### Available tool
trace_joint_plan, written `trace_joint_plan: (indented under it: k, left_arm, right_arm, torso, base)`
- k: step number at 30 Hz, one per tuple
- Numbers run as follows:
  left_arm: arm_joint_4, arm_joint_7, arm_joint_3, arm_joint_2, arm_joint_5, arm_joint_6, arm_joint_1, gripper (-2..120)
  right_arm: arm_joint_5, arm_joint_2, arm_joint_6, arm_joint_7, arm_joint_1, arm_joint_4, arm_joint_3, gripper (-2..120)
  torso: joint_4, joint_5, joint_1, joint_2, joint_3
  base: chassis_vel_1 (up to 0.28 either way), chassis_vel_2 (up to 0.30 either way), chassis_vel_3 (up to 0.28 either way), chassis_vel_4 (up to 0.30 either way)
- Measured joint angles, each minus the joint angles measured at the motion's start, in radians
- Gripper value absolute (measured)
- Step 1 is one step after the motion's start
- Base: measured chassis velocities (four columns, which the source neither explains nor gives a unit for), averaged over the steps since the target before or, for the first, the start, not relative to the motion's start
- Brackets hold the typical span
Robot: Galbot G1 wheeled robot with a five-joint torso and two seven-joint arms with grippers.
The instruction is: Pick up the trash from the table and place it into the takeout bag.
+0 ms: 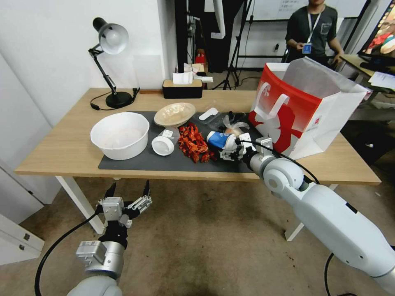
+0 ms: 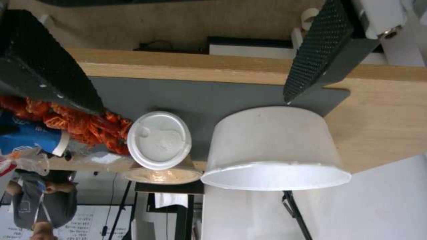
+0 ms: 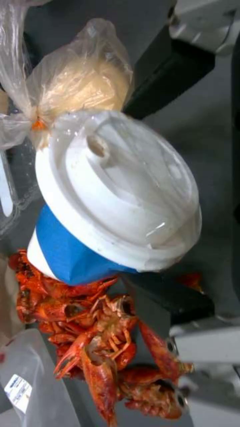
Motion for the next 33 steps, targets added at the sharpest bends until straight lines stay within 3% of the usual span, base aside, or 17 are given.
trace_joint_plan:
  k: [6, 21, 33]
  left_arm:
    - [-0.001, -0.003, 0.001, 0.000, 0.002, -0.001, 0.002, 100]
    - [-0.003, -0.009, 0.008, 0.012, 0.001, -0.003, -0.001, 100]
    - [-0.003, -0.012, 0.004, 0.032, -0.019, -0.003, -0.012, 100]
  right_arm:
    - [0.001, -0.002, 0.002, -0.001, -0.011, 0.003, 0.007, 69]
    - [0.001, -0.017, 0.023, 0.009, -0.039, 0.051, 0.068, 69]
    - [-0.027, -0.061, 0.101, 0.008, -0.038, 0.211, 0.198, 69]
  torso:
    - [0.0001, 0.0001, 0.000, 0.000, 0.000]
    - [0.0001, 0.0002, 0.000, 0.000, 0.000]
    - [0.0001, 0.0002, 0.000, 0.000, 0.000]
  base:
    - [0.000, 0.000, 0.000, 0.000]
    - [0.000, 0.000, 0.000, 0.000]
    - [0.000, 0.000, 0.000, 0.000]
